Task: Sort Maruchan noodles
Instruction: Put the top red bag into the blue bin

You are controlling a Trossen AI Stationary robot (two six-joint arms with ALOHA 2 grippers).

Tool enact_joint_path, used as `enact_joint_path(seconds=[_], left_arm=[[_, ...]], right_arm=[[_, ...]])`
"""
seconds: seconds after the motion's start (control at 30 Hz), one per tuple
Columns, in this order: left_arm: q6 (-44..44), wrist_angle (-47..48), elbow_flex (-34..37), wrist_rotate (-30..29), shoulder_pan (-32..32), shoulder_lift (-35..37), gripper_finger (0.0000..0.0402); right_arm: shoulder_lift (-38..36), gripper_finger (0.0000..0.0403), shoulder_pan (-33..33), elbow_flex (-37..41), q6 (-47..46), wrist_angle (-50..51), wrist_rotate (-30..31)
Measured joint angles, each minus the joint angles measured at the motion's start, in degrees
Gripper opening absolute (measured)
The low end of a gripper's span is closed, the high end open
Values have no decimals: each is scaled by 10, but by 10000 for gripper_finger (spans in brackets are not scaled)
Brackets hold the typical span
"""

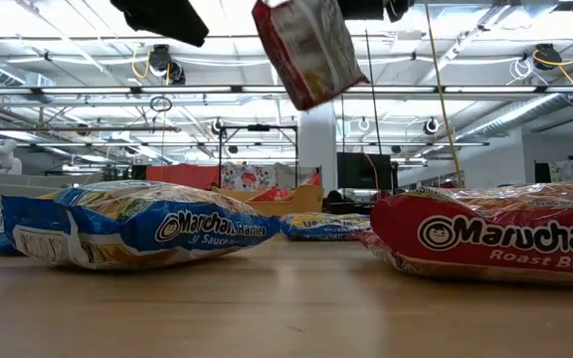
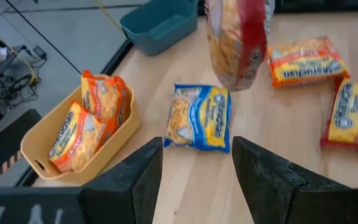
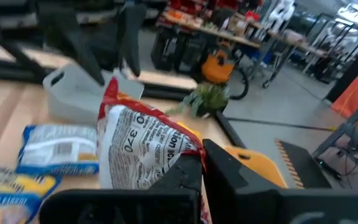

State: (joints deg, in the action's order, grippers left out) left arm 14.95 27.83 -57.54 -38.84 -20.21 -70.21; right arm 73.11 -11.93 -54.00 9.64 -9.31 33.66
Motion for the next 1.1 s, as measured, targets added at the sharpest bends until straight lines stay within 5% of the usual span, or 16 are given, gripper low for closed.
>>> enact_joint_path(seconds=[0.33,0.73,1.1], left_arm=[[-65,-55,0,8,-26,-44,209],[-123,-189,0,-67,-23,-99,318],[-69,-289,0,-60,-10,-122,335]], right_arm=[[-2,0,-8,0,10,-47,12],[-2,0,-9,0,15,-83,10],[8,0,-14,-1,-43,-90,8]])
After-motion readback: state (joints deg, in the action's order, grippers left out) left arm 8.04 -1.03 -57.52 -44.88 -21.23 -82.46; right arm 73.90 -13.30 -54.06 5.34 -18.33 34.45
